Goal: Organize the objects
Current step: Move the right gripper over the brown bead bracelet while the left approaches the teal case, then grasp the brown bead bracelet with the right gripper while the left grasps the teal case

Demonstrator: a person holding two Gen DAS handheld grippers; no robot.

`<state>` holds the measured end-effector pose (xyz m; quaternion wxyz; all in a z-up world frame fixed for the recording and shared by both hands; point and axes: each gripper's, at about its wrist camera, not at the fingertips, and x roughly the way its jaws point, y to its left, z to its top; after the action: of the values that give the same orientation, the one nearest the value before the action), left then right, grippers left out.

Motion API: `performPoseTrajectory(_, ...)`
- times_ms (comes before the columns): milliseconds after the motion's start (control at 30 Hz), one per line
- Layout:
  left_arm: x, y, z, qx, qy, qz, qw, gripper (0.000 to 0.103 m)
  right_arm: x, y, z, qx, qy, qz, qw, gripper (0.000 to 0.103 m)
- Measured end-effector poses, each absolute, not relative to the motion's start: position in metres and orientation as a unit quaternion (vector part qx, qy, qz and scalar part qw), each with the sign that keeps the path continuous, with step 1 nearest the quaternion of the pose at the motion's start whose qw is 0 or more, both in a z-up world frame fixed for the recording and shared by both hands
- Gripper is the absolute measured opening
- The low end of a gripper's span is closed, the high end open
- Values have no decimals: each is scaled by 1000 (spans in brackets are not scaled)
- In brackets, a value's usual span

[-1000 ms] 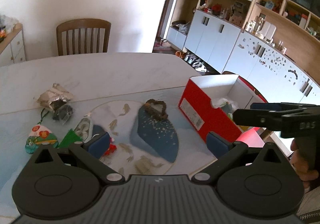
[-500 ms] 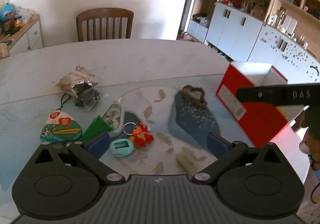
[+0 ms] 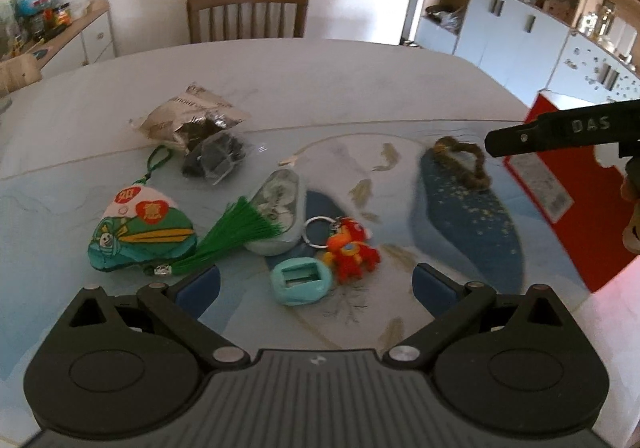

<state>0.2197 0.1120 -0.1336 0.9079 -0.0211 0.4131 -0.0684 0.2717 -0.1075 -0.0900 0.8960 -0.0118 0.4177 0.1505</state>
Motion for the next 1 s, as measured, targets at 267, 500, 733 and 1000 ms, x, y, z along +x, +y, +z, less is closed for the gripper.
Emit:
performPoseTrajectory(267, 230, 113, -145, -22, 422, -67, 904, 98, 302, -103, -115, -31, 449, 147, 881, 51)
performPoseTrajectory(500, 236, 117, -151, -33, 428, -63, 901, 81, 317, -104, -128, -36, 465, 145, 873, 40)
performPoseTrajectory(733, 238, 120, -153, -42, 433, -60, 898, 63, 323, -102, -138, -40, 472, 145, 868, 32)
performPoseTrajectory(1000, 237, 122, -154, -46, 436, -58, 897, 42, 329, -100, -145, -32, 482, 149, 863, 17)
